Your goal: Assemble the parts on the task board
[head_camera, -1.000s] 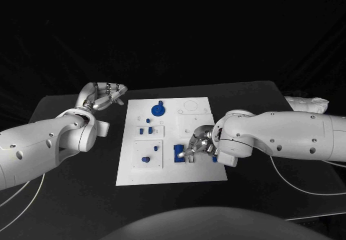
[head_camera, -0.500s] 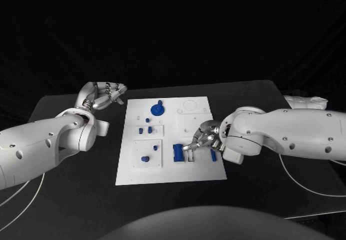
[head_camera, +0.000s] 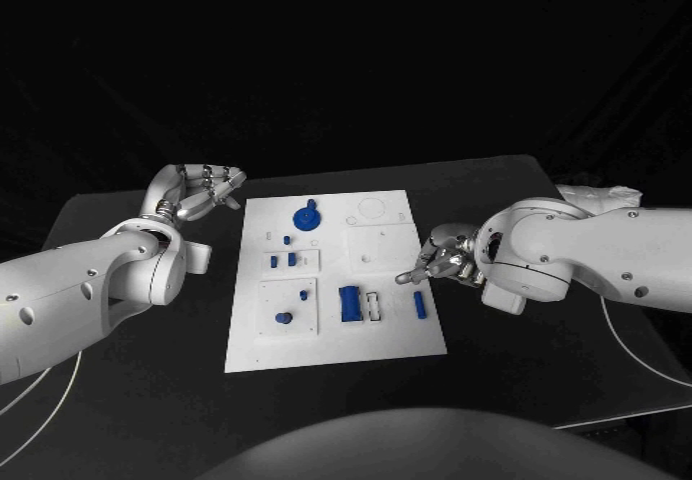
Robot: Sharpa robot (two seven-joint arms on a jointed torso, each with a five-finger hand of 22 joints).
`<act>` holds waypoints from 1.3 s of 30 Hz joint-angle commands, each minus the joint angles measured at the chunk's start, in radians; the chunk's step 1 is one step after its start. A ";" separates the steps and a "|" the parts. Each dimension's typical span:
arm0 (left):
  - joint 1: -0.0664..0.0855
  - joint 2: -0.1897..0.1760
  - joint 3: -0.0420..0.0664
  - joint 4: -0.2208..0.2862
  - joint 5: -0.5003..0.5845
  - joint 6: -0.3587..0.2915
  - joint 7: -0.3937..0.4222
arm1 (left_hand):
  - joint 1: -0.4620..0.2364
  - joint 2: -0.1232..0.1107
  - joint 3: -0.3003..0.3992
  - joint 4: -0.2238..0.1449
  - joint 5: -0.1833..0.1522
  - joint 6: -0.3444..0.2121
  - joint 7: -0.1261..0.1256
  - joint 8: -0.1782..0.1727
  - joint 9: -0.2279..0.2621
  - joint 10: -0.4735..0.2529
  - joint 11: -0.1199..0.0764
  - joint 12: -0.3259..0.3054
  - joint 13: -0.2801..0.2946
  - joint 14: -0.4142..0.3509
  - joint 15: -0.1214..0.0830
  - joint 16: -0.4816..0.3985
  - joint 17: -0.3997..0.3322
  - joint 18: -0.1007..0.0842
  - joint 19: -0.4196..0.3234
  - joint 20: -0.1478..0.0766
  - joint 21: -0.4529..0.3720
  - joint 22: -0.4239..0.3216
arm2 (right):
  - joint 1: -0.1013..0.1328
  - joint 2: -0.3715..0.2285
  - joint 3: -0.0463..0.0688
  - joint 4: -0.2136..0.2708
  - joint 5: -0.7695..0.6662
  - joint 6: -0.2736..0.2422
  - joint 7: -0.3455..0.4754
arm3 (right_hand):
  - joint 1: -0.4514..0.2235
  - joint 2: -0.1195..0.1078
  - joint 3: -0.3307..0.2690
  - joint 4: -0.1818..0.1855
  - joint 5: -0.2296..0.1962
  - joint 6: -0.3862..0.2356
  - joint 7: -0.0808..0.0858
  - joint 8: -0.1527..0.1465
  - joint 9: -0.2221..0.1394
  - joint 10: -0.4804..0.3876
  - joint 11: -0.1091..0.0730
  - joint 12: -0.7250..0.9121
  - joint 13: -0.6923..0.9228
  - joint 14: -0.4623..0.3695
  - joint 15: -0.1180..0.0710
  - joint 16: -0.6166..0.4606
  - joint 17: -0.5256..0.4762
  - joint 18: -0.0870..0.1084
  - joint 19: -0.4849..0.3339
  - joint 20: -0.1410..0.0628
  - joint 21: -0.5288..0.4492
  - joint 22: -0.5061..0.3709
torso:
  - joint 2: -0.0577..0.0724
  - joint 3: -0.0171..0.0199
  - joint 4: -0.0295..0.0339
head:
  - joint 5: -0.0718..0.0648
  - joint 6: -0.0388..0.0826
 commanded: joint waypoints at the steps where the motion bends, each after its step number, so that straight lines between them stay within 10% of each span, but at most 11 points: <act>1: 0.001 0.003 0.001 0.000 -0.004 0.016 0.005 | 0.000 0.005 -0.006 0.001 0.003 -0.003 -0.002 0.002 0.001 -0.006 0.003 0.001 0.001 0.000 0.006 -0.006 -0.001 0.012 0.007 -0.002 -0.005 -0.001 | -0.007 -0.015 -0.001 0.010 -0.180 0.100 -0.059 | -0.013 0.007 0.003 0.000 0.015 0.014 0.000 -0.006 -0.012 0.105 0.006 0.004 0.264 0.104 0.007 0.004 0.263 -0.007 0.105 0.005 0.004 0.263 | 0.001 0.0010 -0.0007 | -0.015 -0.001; 22: 0.000 0.003 0.000 -0.005 -0.007 0.018 0.006 | 0.000 0.006 -0.006 0.002 0.003 -0.003 -0.002 0.002 0.002 -0.006 0.003 0.001 0.001 0.000 0.006 -0.006 -0.001 0.012 0.007 -0.002 -0.006 -0.001 | -0.063 0.006 -0.001 -0.015 -0.325 0.167 -0.110 | -0.012 0.025 0.033 -0.007 0.034 0.070 -0.016 0.001 -0.025 0.105 -0.007 0.004 0.264 0.104 0.004 0.004 0.263 -0.007 0.105 0.005 0.004 0.263 | 0.002 0.0007 0.0010 | -0.017 -0.001; 39: 0.000 0.000 0.000 -0.001 -0.008 0.017 0.004 | 0.000 0.006 -0.006 0.002 0.003 -0.003 -0.002 0.002 0.002 -0.006 0.003 0.001 0.001 0.000 0.006 -0.006 -0.001 0.012 0.007 -0.002 -0.006 -0.001 | -0.081 0.033 -0.001 -0.050 -0.314 0.185 -0.126 | 0.004 -0.009 0.062 -0.051 0.097 0.086 -0.028 0.013 -0.014 0.105 -0.019 0.004 0.264 0.104 -0.002 0.004 0.263 -0.007 0.105 -0.002 0.004 0.263 | 0.001 0.0006 0.0009 | -0.010 -0.001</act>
